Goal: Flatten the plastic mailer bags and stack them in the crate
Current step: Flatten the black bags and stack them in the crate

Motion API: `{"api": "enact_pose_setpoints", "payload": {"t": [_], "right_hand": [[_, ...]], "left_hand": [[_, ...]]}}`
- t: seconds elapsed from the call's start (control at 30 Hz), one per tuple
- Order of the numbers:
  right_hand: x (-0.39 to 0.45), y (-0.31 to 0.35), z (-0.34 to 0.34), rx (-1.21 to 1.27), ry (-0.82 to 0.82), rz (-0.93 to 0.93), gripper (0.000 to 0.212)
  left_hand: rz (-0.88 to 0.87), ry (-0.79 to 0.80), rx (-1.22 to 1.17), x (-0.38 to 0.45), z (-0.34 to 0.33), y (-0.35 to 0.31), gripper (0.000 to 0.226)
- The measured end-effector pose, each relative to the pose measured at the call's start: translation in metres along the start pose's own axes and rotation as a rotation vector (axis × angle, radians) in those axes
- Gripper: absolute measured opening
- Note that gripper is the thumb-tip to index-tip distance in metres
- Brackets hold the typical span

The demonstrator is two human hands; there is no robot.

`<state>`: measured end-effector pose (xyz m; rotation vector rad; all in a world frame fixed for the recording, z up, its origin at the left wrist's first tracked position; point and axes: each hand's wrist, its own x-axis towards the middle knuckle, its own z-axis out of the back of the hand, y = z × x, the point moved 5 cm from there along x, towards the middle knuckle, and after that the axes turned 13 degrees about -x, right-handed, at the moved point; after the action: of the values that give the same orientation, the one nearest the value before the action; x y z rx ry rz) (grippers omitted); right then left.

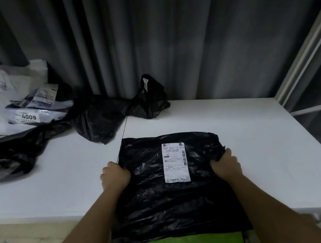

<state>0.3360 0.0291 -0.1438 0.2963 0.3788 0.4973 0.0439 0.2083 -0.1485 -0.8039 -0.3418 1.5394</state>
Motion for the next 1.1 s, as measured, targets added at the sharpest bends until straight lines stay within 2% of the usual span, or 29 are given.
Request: {"api": "enact_pose_setpoints", "payload": {"t": [0.17, 0.27, 0.33, 0.53, 0.63, 0.7, 0.77, 0.83, 0.9, 0.97, 1.03, 1.1], "right_hand": [[-0.033, -0.014, 0.005, 0.087, -0.005, 0.111, 0.049], [-0.066, -0.030, 0.004, 0.142, 0.005, 0.189, 0.056], [-0.091, -0.043, 0.004, 0.152, 0.008, 0.220, 0.063], [-0.158, -0.089, -0.008, 0.201, -0.057, 0.263, 0.069], [-0.176, -0.113, -0.022, 0.122, -0.073, 0.292, 0.060], [-0.186, -0.126, -0.036, -0.005, -0.049, 0.336, 0.041], [-0.189, -0.136, -0.055, -0.190, 0.020, 0.381, 0.022], [-0.189, -0.145, -0.073, -0.354, 0.105, 0.373, 0.014], [-0.187, -0.153, -0.092, -0.513, 0.267, 0.334, 0.041], [-0.193, -0.157, -0.107, -0.650, 0.523, 0.227, 0.070], [-0.192, -0.150, -0.113, -0.734, 0.657, 0.184, 0.074], [-0.191, -0.130, -0.113, -0.780, 0.693, 0.244, 0.061]], "left_hand": [[-0.052, 0.053, -0.008, -0.021, 0.005, 0.010, 0.038], [-0.137, 0.095, -0.117, -0.051, 0.009, 0.020, 0.024], [-0.185, 0.092, -0.108, -0.075, 0.014, 0.029, 0.017], [-0.259, 0.172, -0.090, -0.134, 0.014, 0.079, 0.015], [-0.246, 0.223, -0.089, -0.151, 0.009, 0.103, 0.019], [-0.201, 0.312, -0.069, -0.159, 0.001, 0.122, 0.028], [-0.159, 0.410, 0.002, -0.164, -0.010, 0.138, 0.038], [-0.120, 0.472, 0.122, -0.172, -0.020, 0.147, 0.051], [-0.034, 0.498, 0.236, -0.178, -0.028, 0.158, 0.065], [0.053, 0.628, 0.333, -0.180, -0.040, 0.169, 0.084], [0.059, 0.715, 0.397, -0.176, -0.051, 0.173, 0.090], [-0.005, 0.747, 0.412, -0.175, -0.056, 0.159, 0.082]]}}
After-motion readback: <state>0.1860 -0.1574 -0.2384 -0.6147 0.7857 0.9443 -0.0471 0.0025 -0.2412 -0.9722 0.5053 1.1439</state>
